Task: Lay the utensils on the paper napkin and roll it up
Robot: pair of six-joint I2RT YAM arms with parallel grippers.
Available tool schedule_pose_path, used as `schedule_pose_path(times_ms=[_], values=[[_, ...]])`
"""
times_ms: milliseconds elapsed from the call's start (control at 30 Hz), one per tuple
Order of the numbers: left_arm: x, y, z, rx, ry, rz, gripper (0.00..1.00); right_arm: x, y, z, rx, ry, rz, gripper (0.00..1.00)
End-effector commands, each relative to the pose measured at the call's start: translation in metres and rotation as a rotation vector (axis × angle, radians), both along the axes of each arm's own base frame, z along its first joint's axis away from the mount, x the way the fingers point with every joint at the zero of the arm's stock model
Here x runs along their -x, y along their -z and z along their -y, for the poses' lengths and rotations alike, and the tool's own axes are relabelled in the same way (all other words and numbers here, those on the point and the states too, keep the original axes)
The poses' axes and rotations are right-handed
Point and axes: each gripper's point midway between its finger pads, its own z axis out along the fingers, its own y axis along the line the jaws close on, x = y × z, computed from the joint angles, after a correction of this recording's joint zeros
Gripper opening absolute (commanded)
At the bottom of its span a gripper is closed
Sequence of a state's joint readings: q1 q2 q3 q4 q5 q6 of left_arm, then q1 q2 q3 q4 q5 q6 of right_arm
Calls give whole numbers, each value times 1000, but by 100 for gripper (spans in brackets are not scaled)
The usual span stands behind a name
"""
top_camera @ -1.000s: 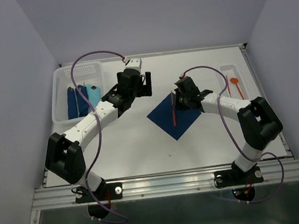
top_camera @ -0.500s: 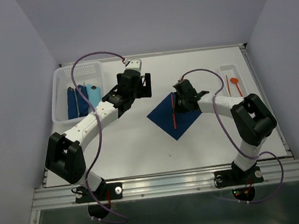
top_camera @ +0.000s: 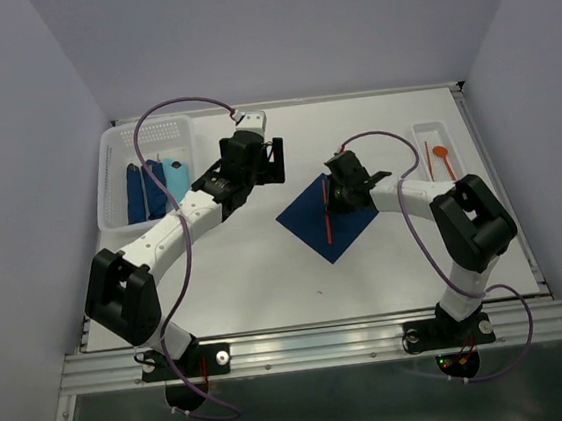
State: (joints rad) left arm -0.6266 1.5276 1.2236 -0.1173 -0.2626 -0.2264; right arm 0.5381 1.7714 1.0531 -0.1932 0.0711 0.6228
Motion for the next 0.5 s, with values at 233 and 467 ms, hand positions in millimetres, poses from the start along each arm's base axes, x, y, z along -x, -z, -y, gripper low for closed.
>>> schedule_pose_path(times_ms=[233,467], values=[[-3,-8,-2,4,-14,29,99,-13,-18,-12,-19,-1,61,28],[-3,-8,-1,6,-10,27,99,-21,-44,-6,-7,27,119,35]])
